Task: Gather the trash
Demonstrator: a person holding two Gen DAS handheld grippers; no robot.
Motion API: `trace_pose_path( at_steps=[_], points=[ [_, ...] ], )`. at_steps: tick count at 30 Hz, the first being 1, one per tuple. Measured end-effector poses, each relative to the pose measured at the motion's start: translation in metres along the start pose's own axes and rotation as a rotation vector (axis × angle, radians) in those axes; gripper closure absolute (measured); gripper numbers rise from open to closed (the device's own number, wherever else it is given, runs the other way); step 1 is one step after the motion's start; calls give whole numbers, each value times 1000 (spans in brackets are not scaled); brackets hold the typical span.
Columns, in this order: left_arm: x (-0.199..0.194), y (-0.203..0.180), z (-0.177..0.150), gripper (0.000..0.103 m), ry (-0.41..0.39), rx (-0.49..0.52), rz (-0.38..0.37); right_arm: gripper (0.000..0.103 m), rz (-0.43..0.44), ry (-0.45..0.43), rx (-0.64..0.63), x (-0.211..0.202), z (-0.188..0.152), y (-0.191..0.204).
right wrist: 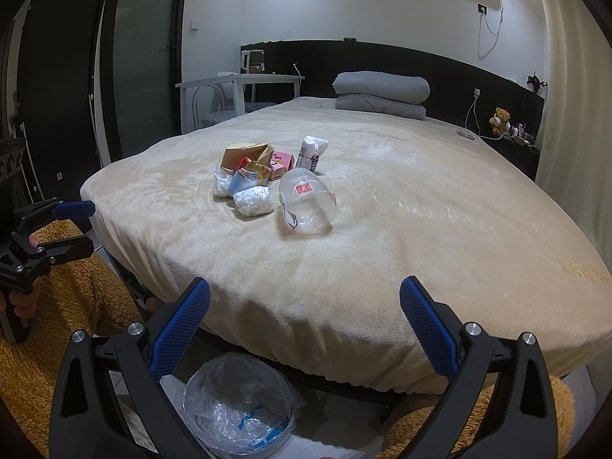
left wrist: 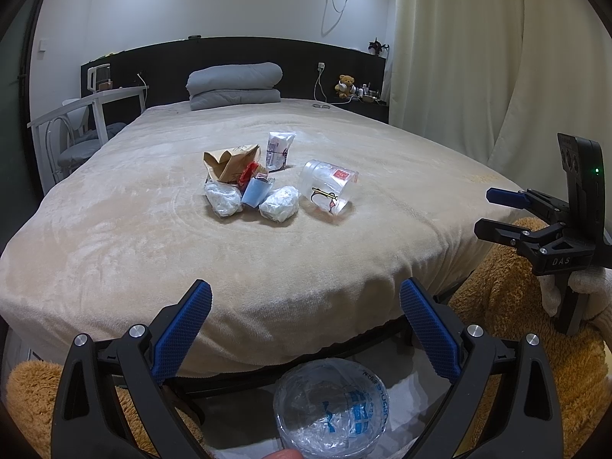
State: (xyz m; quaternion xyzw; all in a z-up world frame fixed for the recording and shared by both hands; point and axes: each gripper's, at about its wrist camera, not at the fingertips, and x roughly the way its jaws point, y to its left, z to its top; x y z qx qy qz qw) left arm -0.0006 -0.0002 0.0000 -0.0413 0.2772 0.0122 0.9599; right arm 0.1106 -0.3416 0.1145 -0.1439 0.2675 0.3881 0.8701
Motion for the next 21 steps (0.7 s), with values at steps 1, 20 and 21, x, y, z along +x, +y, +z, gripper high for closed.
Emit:
trace_pose_path(
  at_steps=[1, 20, 21],
  points=[
    [0, 0, 0, 6, 0, -1, 0, 5, 0, 0, 0, 0, 0, 0],
    [-8, 4, -6, 6, -24, -18, -41, 5, 15, -53, 68, -12, 2, -13],
    [-8, 4, -6, 6, -24, -24, -47, 5, 6, -65, 79, -14, 2, -13]
  ],
)
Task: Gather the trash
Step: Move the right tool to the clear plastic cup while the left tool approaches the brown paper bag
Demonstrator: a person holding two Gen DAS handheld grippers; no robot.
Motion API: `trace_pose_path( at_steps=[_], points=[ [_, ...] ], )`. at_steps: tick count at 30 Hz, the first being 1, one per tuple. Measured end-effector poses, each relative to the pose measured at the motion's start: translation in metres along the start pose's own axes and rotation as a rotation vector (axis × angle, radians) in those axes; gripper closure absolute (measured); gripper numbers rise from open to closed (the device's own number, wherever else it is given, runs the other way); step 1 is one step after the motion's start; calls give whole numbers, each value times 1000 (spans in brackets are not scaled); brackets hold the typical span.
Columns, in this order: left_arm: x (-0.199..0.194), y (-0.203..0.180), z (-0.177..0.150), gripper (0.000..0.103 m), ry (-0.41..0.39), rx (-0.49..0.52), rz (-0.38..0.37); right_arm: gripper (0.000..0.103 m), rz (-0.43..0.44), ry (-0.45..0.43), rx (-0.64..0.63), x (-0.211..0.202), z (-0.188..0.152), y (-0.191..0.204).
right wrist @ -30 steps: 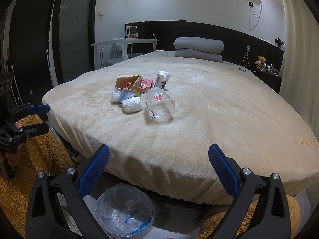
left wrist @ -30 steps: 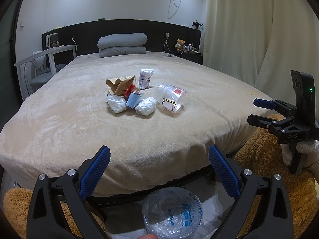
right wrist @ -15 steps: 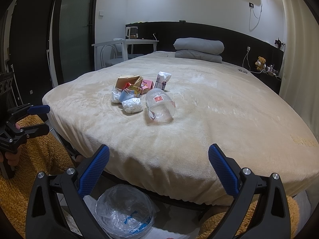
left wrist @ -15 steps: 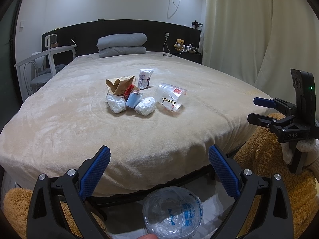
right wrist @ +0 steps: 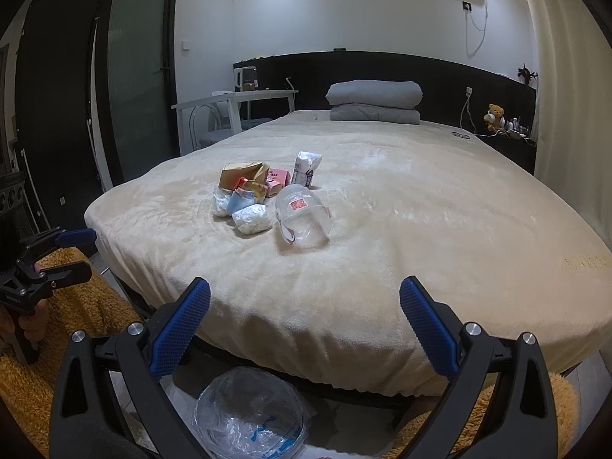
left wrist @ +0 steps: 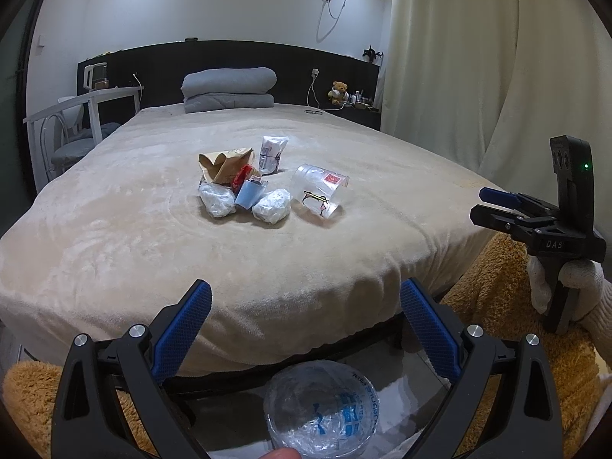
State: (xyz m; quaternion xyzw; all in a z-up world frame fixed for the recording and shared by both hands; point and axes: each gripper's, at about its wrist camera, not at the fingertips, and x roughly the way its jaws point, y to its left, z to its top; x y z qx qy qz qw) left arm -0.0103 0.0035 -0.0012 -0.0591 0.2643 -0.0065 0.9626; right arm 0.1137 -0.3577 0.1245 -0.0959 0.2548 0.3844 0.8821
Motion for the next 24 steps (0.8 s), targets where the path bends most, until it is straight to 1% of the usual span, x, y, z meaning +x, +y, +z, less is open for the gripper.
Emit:
trace_pose_path(
  at_steps=[3, 5, 8, 12, 15, 18, 24],
  points=[
    [0, 4, 2, 6, 1, -30, -7, 5, -12, -25, 20, -4, 3, -2],
    [-2, 7, 6, 6, -18, -52, 1, 5, -12, -28, 20, -4, 8, -2],
    [5, 20, 14, 6, -6, -117, -42, 5, -3, 4, 18, 4, 15, -1],
    [24, 32, 25, 6, 45, -167, -41, 5, 50, 61, 12, 24, 23, 1],
    [37, 40, 32, 6, 72, -169, -27, 5, 69, 68, -16, 37, 29, 5],
    [47, 50, 43, 6, 68, -167, -21, 5, 107, 96, -17, 57, 37, 2],
    [74, 75, 75, 6, 60, -183, -38, 5, 182, 148, 25, 104, 63, -15]
  ],
)
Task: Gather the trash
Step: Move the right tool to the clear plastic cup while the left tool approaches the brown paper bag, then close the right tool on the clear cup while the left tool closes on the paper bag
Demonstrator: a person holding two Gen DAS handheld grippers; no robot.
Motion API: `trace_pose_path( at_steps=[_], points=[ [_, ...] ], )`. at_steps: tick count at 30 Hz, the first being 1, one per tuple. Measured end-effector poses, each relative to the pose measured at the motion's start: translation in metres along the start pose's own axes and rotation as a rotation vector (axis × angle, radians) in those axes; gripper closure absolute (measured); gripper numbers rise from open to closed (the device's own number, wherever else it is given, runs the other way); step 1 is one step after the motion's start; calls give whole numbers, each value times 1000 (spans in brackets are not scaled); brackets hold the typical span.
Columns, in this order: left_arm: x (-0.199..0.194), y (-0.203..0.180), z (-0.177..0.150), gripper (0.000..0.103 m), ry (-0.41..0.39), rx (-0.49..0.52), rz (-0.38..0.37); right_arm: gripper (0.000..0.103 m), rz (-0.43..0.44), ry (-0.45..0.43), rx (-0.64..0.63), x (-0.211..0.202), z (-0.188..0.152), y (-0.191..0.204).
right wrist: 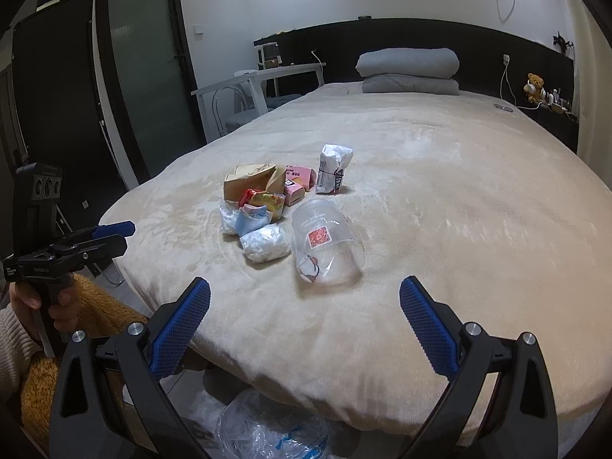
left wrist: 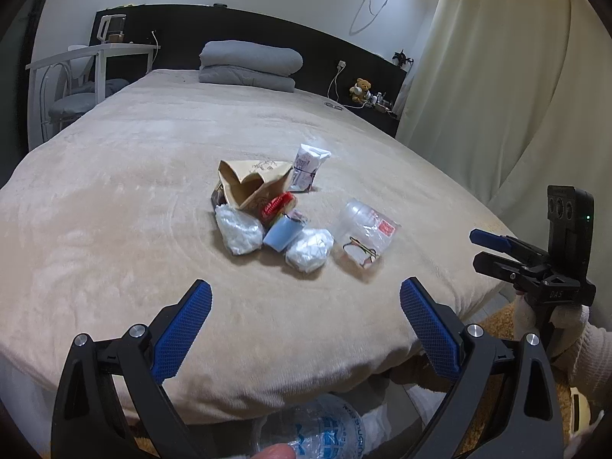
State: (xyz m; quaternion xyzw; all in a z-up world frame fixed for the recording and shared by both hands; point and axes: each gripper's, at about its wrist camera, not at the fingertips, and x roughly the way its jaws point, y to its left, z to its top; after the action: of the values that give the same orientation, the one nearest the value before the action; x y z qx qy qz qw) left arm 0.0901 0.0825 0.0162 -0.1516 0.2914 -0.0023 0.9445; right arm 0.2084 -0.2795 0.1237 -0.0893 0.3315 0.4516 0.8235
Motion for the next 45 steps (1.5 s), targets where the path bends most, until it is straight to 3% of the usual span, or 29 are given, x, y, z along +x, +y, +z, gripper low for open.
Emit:
trace_pose_path(
  at_steps=[8, 21, 24, 34, 36, 37, 41, 45],
  points=[
    [43, 25, 45, 6, 17, -44, -27, 5, 52, 64, 19, 52, 38, -27],
    [127, 68, 88, 6, 134, -69, 4, 5, 156, 204, 40, 123, 56, -42],
    [141, 77, 87, 6, 175, -101, -32, 6, 165, 228, 37, 132, 54, -42],
    [164, 93, 89, 8, 226, -226, -181, 24, 214, 301, 115, 152, 50, -55],
    [164, 92, 89, 22, 227, -222, -194, 27, 233, 321, 135, 155, 49, -56],
    [164, 90, 89, 25, 232, -213, -191, 32, 231, 325, 138, 156, 48, -56],
    [161, 84, 89, 38, 229, -180, -182, 33, 222, 335, 130, 157, 45, -54],
    [156, 82, 89, 43, 205, -164, -177, 35, 217, 320, 119, 152, 45, -53]
  ],
)
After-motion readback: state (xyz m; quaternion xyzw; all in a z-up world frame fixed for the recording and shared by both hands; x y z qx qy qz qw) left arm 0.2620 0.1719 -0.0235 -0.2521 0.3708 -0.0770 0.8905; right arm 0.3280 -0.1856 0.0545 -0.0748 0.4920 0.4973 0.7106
